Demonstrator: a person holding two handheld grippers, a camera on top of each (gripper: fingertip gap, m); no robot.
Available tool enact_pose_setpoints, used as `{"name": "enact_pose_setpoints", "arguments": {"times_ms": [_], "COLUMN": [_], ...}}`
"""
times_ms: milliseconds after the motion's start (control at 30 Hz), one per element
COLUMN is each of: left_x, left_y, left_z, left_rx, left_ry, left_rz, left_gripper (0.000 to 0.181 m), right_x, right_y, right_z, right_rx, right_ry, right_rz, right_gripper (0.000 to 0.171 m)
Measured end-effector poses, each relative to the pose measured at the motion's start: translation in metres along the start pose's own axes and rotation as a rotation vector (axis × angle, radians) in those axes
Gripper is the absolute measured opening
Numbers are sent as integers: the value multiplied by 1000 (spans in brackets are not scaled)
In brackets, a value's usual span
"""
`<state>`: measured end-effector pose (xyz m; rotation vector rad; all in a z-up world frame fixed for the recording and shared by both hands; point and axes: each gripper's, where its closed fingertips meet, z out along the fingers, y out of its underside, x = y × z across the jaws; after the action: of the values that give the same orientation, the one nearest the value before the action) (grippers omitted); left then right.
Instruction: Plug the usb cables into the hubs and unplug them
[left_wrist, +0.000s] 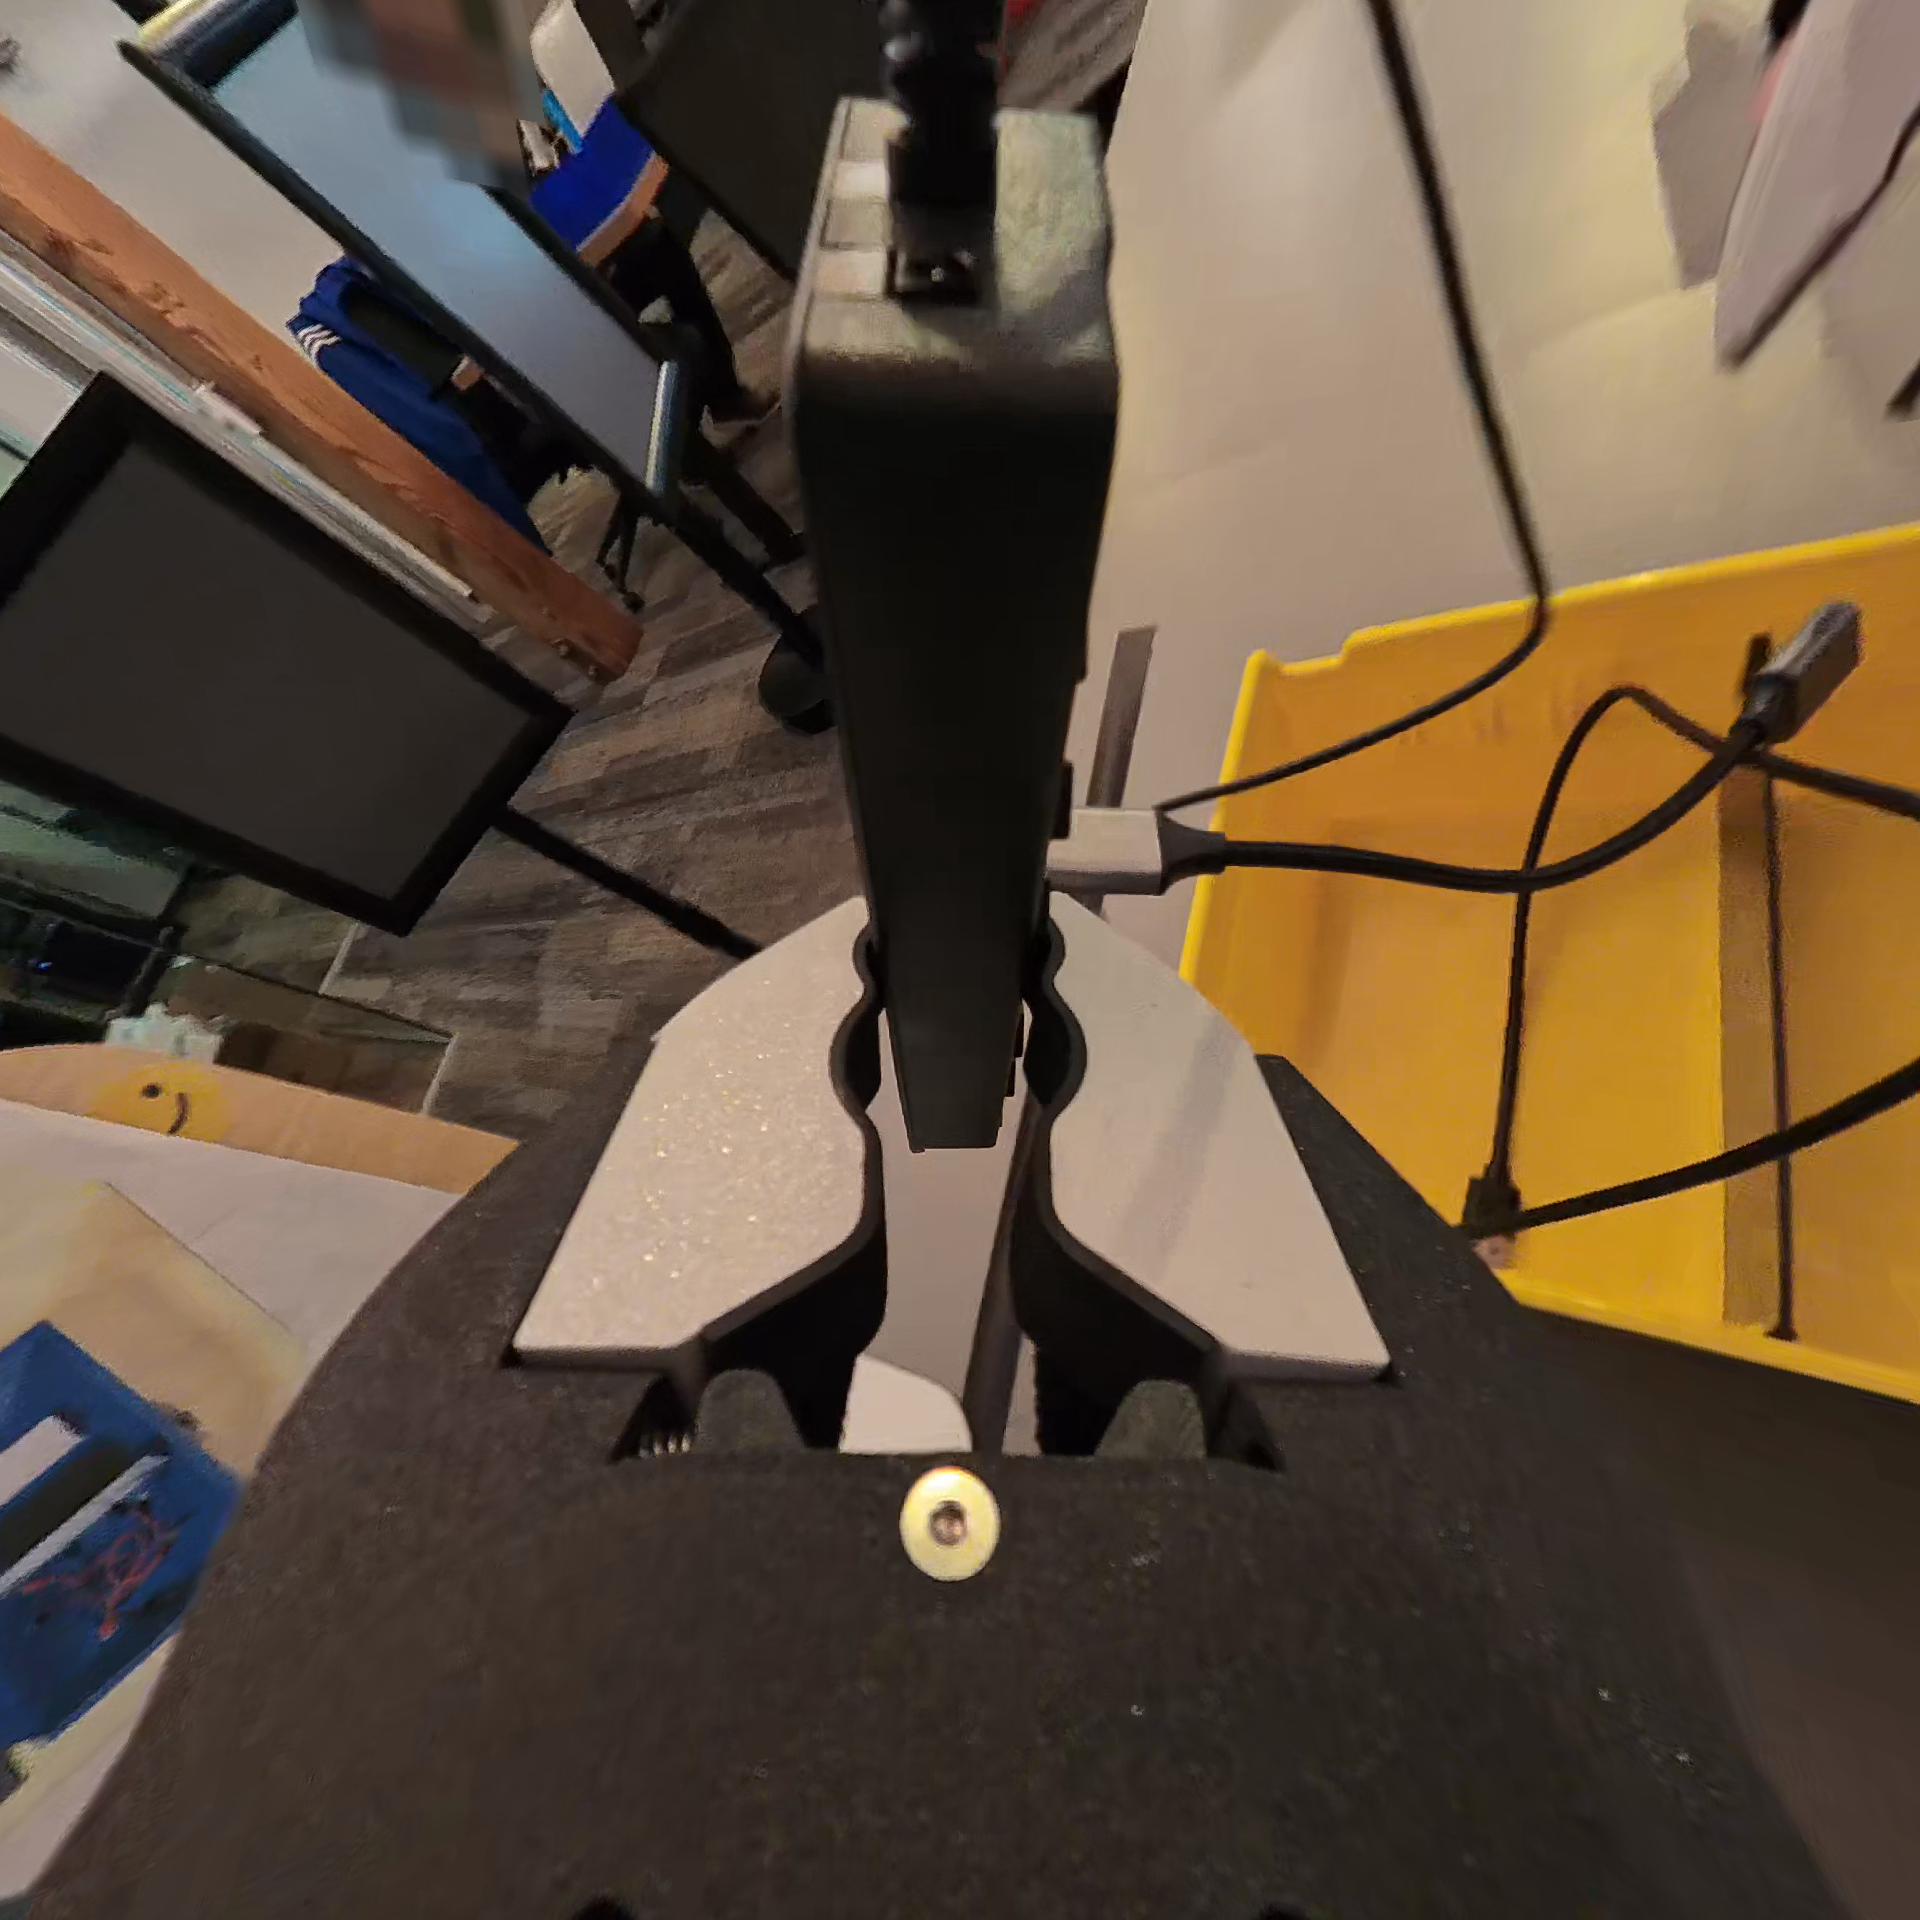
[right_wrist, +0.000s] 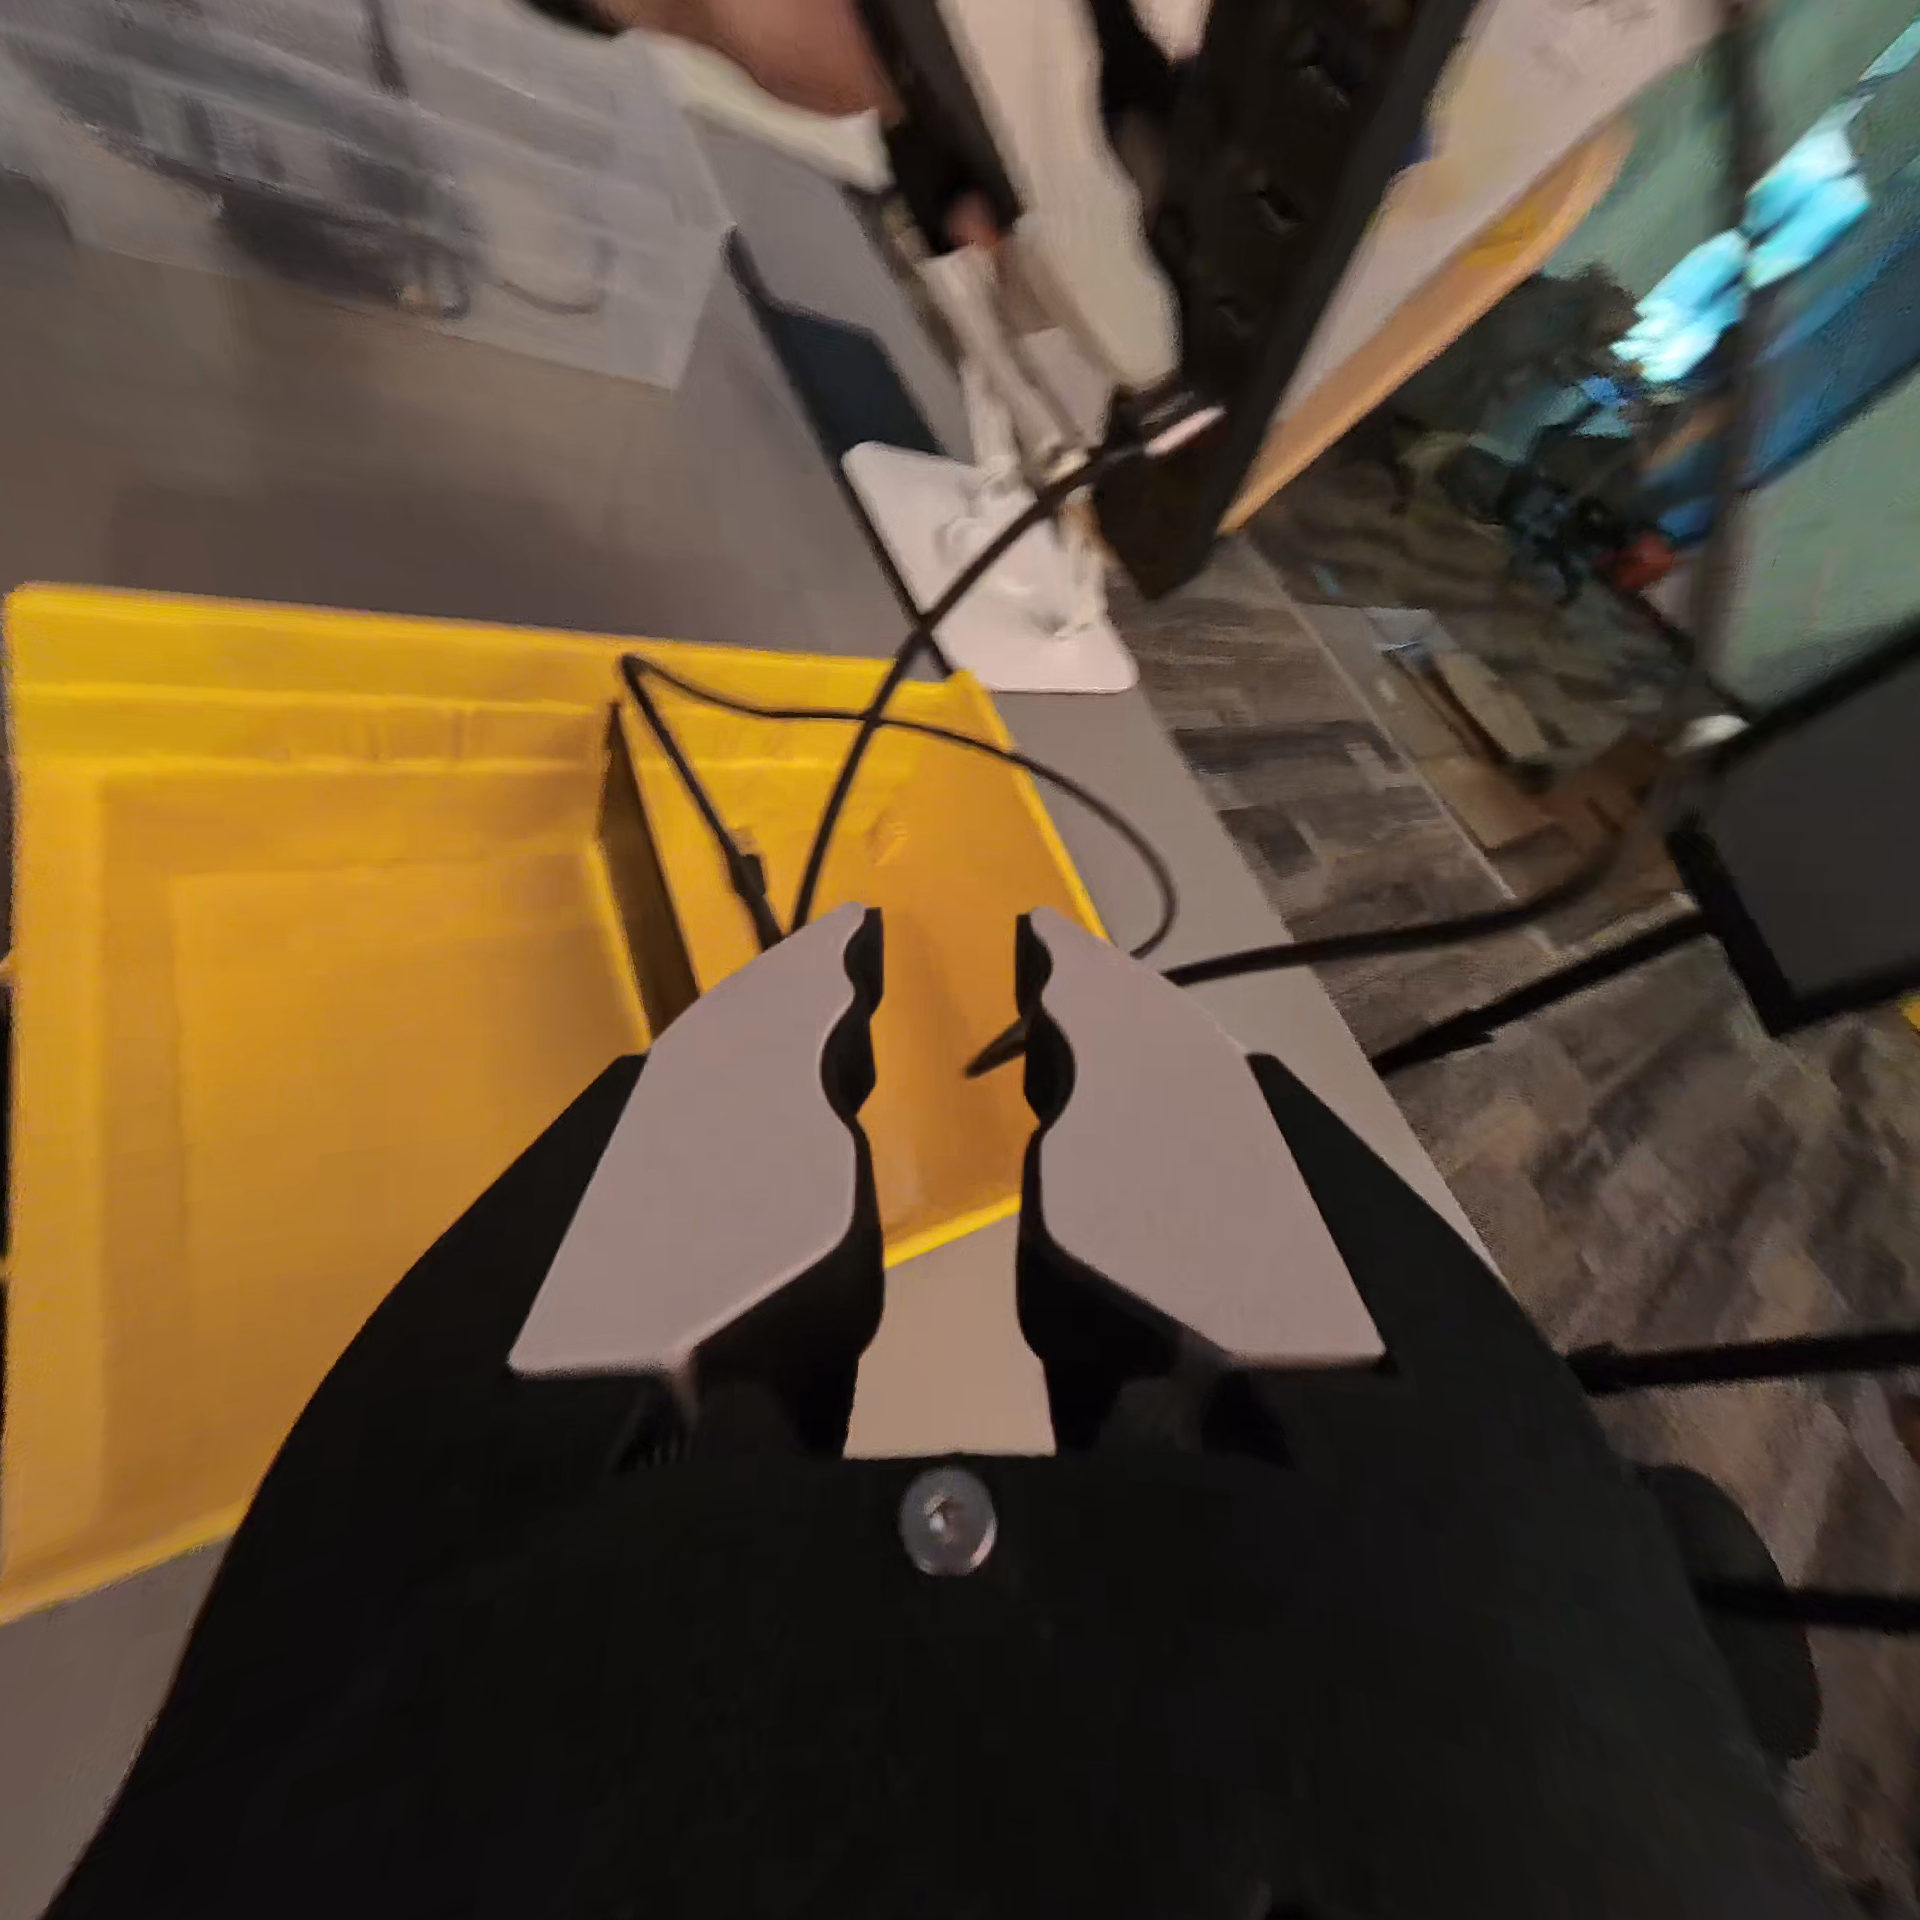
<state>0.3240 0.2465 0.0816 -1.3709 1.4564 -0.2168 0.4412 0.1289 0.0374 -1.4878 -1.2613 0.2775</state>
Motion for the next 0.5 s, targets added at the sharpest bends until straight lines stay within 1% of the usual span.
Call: {"name": "enact_pose_setpoints", "arguments": {"times_ms": [33, 67, 133, 167, 200, 300, 367, 400, 433, 500], "left_x": [0, 0, -1, -2, -3, -5, -2, 0, 1, 3], "left_y": [3, 5, 8, 9, 10, 11, 11, 11, 11, 13], "left_z": [-1, -2, -5, -6, -8, -11, -12, -12, -12, -12], "left_rx": [-28, -49, -72, -82, -87, -96, -99, -105, -114, -142], "left_ry": [-17, -30, -59, -64, -67, -65, -53, -43, -38, -26], "left_rz": [18, 30, 25, 9, -8, -20, -29, -35, -44, -62], "left_gripper": [23, 23, 23, 23, 23, 23, 23, 23, 23, 23], "right_x": [6, 7, -13, -26, -35, -47, -39, -36, -39, -48], "right_y": [-4, -10, -25, -30, -30, -10, 16, 24, 31, 39], "right_z": [-3, -6, -10, -9, -5, 19, 33, 38, 45, 54], "right_rx": [52, 114, 230, 260, 258, 98, -96, -156, -195, -241], "right_ry": [45, 52, -56, -112, -120, -31, 67, 91, 68, -12], "right_rz": [42, 91, 167, 182, 171, 35, -75, -116, -137, -147], "right_gripper": [30, 34, 34, 36, 41, 44, 40, 37, 33, 13]}}
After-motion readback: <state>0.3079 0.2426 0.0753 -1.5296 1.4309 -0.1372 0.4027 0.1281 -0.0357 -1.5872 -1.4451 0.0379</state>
